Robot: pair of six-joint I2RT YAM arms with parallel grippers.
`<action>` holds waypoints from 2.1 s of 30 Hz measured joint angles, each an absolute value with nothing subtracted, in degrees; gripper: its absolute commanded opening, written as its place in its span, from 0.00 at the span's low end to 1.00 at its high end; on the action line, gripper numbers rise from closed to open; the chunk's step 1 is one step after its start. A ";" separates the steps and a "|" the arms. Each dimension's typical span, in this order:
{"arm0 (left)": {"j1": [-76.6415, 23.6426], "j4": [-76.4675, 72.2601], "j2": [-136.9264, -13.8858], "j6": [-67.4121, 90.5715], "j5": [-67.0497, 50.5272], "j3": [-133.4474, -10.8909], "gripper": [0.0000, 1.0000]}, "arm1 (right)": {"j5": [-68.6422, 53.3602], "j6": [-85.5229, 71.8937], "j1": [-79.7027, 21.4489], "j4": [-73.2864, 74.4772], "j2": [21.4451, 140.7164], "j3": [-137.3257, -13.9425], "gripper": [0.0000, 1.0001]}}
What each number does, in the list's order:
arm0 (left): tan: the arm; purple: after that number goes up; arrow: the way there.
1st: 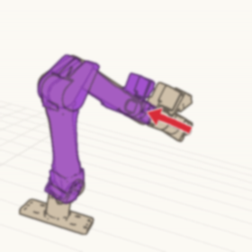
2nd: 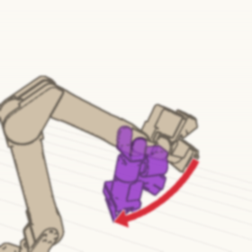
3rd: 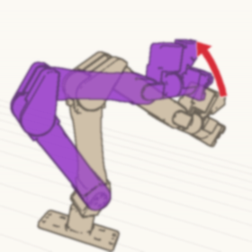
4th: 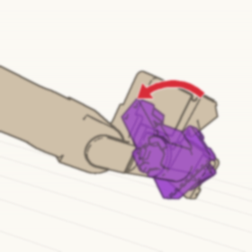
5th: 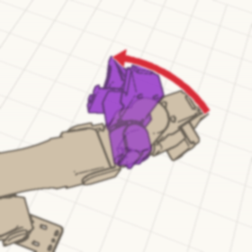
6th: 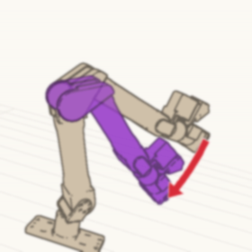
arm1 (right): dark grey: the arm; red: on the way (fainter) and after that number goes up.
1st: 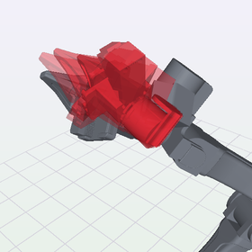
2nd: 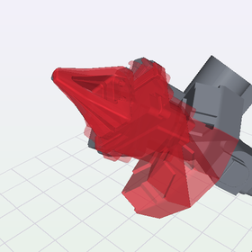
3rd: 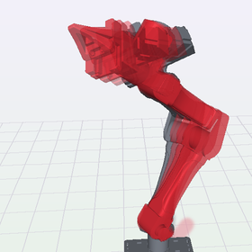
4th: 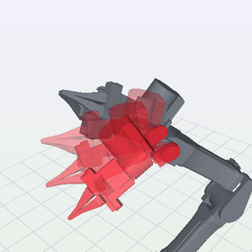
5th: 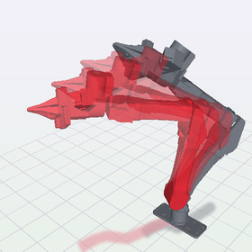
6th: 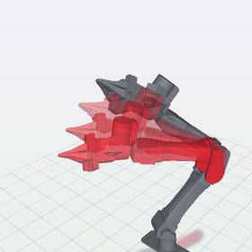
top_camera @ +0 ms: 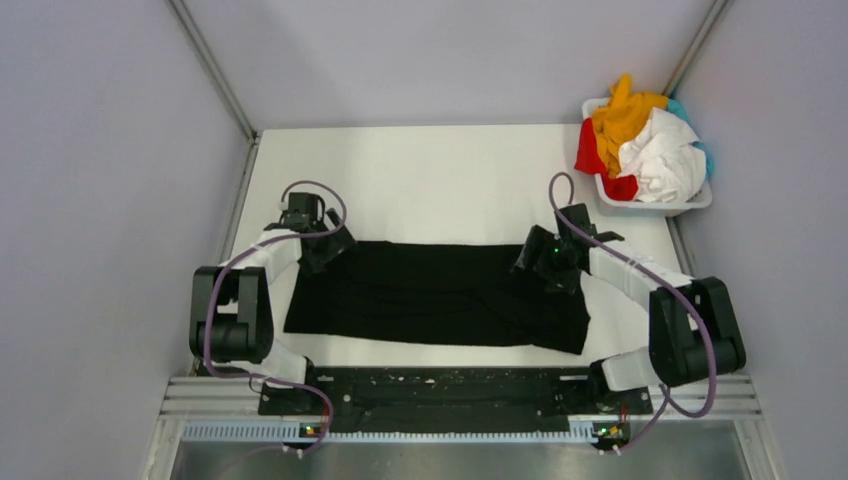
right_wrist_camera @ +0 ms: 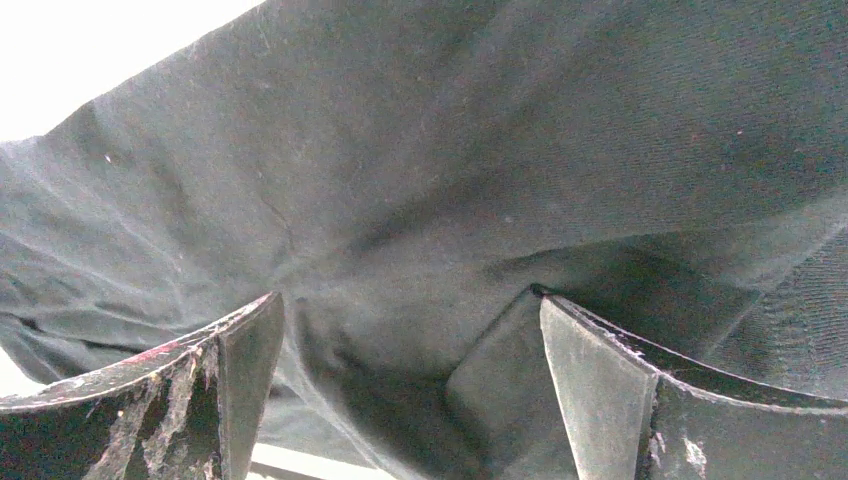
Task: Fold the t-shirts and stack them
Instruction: Rotate the tshirt 80 degrees
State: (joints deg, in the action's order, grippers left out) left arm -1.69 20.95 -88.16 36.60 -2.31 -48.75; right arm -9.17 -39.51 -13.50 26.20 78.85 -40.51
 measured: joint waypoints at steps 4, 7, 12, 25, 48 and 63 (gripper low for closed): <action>-1.67 20.91 -88.14 37.85 -2.35 -48.71 0.99 | -9.78 -38.96 -12.27 24.36 87.66 -47.42 0.99; -1.80 20.03 -87.33 39.27 -2.35 -47.62 0.99 | -11.94 -39.00 -10.04 22.85 95.29 -54.72 0.99; -4.73 18.02 -83.18 43.90 -3.03 -43.07 0.99 | -14.11 -38.94 -8.16 22.61 110.24 -73.45 0.99; -30.94 13.85 -76.73 61.93 -6.22 -35.73 0.99 | -18.79 -37.80 -8.12 25.04 147.28 -130.02 0.99; -63.31 19.77 -75.57 69.12 6.33 -48.49 0.99 | -15.25 -41.89 -14.41 12.88 158.65 -146.54 0.99; -53.30 37.91 -48.77 60.45 19.86 -34.61 0.96 | 7.38 -19.25 -33.76 25.02 82.26 -71.99 0.97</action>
